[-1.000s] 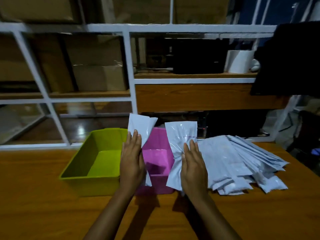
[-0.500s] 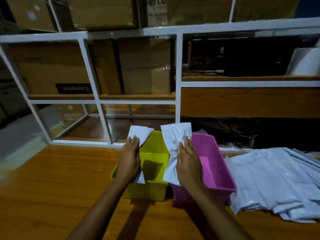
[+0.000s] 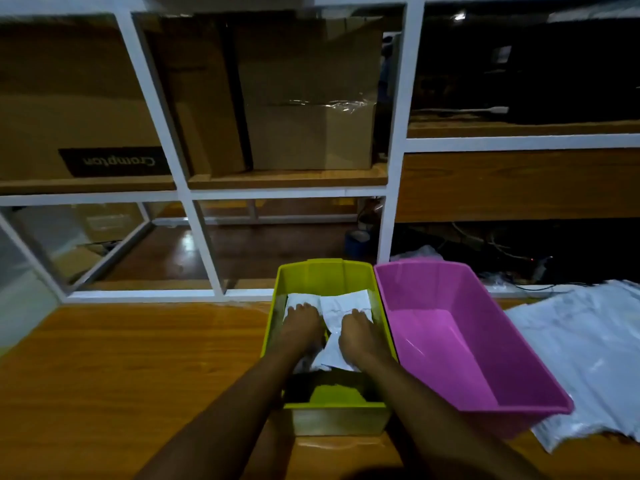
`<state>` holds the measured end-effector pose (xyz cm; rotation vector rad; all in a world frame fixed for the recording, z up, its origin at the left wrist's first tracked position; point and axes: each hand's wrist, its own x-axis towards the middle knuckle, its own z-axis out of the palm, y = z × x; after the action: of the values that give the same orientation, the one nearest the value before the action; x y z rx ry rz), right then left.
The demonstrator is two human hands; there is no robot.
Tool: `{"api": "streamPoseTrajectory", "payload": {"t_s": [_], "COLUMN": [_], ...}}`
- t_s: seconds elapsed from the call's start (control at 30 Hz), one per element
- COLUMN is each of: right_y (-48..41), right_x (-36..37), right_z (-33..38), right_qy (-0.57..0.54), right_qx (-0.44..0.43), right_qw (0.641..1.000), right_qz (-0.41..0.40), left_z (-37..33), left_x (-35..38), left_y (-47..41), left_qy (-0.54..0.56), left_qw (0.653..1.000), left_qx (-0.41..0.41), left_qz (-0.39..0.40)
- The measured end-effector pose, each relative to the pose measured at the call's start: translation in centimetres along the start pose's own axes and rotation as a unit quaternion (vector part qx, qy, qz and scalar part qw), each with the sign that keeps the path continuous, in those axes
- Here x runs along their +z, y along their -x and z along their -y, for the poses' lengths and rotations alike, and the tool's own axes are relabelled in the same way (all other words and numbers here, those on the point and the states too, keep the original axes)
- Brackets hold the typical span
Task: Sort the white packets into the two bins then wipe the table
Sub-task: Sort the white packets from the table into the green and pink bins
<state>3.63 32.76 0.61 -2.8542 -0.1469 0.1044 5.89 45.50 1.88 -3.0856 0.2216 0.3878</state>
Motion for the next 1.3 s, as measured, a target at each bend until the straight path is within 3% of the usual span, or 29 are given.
{"api": "streamPoseTrajectory", "payload": {"t_s": [0.07, 0.2, 0.3, 0.4, 0.63, 0.73, 0.8, 1.07, 1.3], "right_y": [-0.9, -3.0, -4.1, -4.7, -3.7, -4.2, -4.3, -5.0, -4.2], "right_x": [1.0, 1.1, 1.8, 3.7, 6.3, 6.7, 6.8, 7.8, 5.6], "right_z": [-0.2, -0.3, -0.2, -0.9, -2.2, -2.3, -2.4, -4.2, -2.2], "right_qy": [0.046, 0.071, 0.141, 0.199, 0.243, 0.199, 0.24, 0.179, 0.152], "right_qx": [-0.02, -0.078, -0.107, -0.074, -0.062, -0.049, -0.036, -0.035, -0.062], "right_qw": [0.998, 0.988, 0.961, 0.941, 0.938, 0.961, 0.957, 0.971, 0.965], "right_qz": [0.034, 0.117, 0.213, 0.265, 0.24, 0.188, 0.159, 0.157, 0.206], "left_z": [0.6, 1.7, 1.5, 0.8, 1.6, 1.7, 1.7, 1.4, 1.8], "left_x": [0.4, -0.3, 1.1, 3.8, 6.8, 6.8, 7.1, 6.9, 3.4], "left_y": [-1.0, -2.2, -2.7, -2.9, -2.8, -2.6, -3.0, -2.3, -0.9], "left_qy": [0.026, 0.012, -0.093, -0.111, -0.123, -0.124, -0.114, -0.023, 0.023], "left_qw": [0.997, 0.988, 0.976, 0.973, 0.979, 0.98, 0.981, 0.994, 0.988], "left_qx": [-0.013, 0.058, 0.098, 0.05, 0.045, 0.064, 0.058, 0.036, 0.048], "left_qz": [0.065, 0.145, 0.171, 0.198, 0.158, 0.141, 0.145, 0.097, 0.144]}}
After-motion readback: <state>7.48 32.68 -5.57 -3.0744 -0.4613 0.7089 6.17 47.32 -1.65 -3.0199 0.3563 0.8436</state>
